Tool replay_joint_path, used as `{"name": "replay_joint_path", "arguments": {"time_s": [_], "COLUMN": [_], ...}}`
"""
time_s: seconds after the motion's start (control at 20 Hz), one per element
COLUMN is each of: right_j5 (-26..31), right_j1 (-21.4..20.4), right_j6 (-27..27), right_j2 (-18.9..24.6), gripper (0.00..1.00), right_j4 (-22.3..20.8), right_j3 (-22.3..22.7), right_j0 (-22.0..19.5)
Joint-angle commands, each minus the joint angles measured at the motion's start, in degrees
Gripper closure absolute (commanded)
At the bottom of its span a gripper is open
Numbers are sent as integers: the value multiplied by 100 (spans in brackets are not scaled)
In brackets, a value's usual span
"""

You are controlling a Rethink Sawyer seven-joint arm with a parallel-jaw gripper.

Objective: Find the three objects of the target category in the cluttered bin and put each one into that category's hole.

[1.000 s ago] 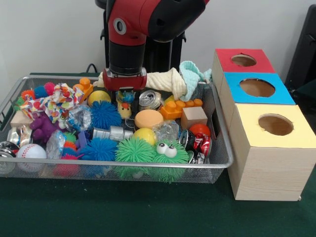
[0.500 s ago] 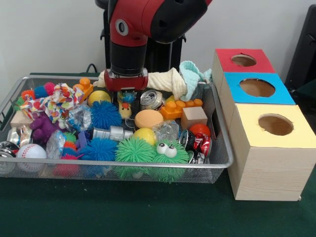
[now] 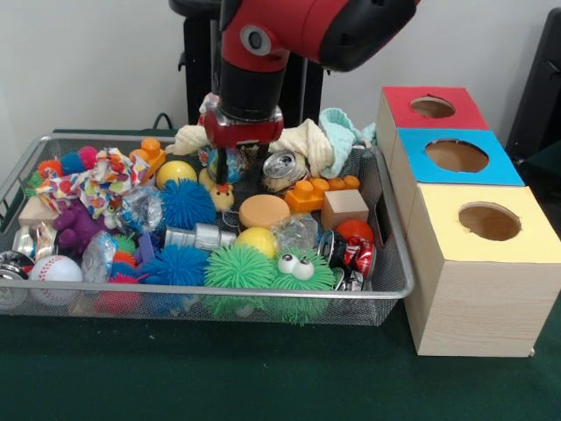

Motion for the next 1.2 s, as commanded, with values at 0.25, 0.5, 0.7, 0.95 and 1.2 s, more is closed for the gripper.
{"name": "replay_joint_path", "arguments": {"time_s": [0.25,0.5,0.7,0.95,1.2], "right_j5": [-1248,-1064,-858,-247,-73], "right_j1": [151,297,348,205,59], "right_j6": [2264,1852,1655,1158,1070], "right_j2": [-74,-169,-173,-118,-115], "gripper": [0,0,0,0,0], "right_j4": [-381,-399,-320,38,184], "right_j3": [132,266,151,139,87], "right_j0": [184,46,-101,-194,-259]}}
